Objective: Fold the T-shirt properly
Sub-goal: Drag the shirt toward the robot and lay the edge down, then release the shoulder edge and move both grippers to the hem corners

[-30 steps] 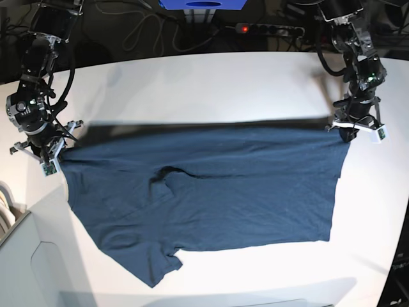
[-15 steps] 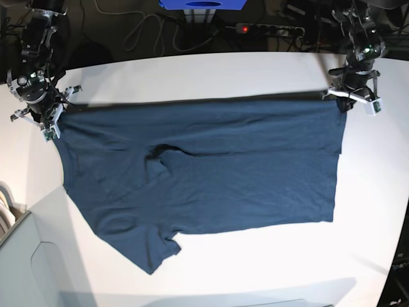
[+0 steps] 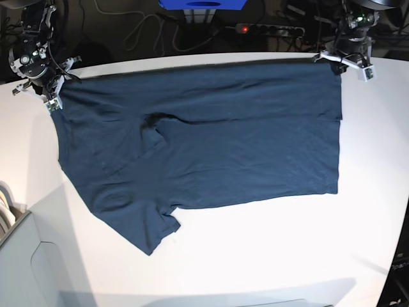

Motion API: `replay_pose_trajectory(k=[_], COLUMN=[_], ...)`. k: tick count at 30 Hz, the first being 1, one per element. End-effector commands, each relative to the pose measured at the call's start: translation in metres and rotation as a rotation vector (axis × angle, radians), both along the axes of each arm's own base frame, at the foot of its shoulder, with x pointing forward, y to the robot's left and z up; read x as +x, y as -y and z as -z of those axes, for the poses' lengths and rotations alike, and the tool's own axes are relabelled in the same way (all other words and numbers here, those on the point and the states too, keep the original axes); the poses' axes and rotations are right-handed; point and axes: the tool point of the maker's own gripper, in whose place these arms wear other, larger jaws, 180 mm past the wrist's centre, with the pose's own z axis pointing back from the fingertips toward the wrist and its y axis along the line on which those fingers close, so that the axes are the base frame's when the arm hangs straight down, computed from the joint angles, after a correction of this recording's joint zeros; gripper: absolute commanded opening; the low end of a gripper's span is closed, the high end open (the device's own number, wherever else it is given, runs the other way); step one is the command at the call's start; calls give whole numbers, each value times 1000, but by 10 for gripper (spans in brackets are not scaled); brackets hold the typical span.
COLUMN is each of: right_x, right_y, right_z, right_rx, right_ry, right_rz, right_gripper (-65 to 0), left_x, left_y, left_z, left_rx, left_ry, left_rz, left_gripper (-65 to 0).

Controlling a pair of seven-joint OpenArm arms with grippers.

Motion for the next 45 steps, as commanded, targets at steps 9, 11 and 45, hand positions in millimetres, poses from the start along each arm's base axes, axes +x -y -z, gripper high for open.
replay_pose_trajectory(k=[9, 11, 45], right_x=[-5, -5, 111], right_y=[4, 5, 0], right_z=[-4, -6, -102], right_rx=[-13, -15, -31], right_ry=[3, 8, 402], right_rz=[-16, -15, 11], right_gripper=[-468, -376, -240], left_x=[-10, -10, 201], left_y=[3, 4, -33], left_z=[1, 1, -91], left_rx=[-8, -17, -8], left_ry=[-1, 2, 447], left_rz=[-22, -25, -38], left_gripper=[-650, -650, -278])
